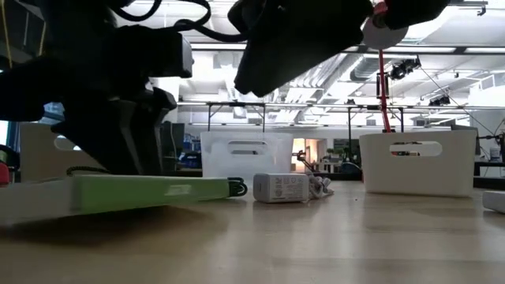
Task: Pick and place items into bin
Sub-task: Put the green charger cable into the gray bin
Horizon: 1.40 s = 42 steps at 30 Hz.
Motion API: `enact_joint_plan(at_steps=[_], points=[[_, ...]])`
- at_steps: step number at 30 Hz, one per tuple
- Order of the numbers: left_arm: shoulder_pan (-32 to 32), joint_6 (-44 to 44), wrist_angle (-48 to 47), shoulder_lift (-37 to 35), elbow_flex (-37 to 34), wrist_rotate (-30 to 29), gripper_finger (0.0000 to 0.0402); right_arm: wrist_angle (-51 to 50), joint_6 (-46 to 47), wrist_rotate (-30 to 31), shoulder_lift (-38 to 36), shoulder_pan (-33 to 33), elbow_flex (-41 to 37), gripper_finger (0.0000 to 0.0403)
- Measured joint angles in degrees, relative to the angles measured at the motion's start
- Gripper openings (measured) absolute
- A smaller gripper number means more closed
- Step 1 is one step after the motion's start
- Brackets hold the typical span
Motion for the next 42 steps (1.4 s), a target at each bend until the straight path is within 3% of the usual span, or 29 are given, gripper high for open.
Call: enact_joint_plan(at_steps=[11,25,30,35,42], points=[[0.45,0.79,-1.09,-0.09,-0.26,-1.07,0.0150,-2.35,2.11,-0.02,0.00,0.58,0.00,0.0133],[1.40,1.30,-1.23,2.73,0.00,-0.82,0.0135,-3.27,2.75,0.22,0.02,1.04,0.00,0.0133],[1.45,2.43,-1.10,2.78,0.00,-0.46,0.0086,-5.13,3.09,0.47,0.02,1.04,0.00,0.0134],[1.42,3.10,-1.05,2.52,-0.04,-1.28,0.0012,-9.41,4.86,4.41,0.04,1.04,0.00,0.0134],[1.67,3.21,-5.40,1.71,0.95,-4.73,0.0022,-21.40,11.66,9.97,0.04,1.33,0.00,0.0134]])
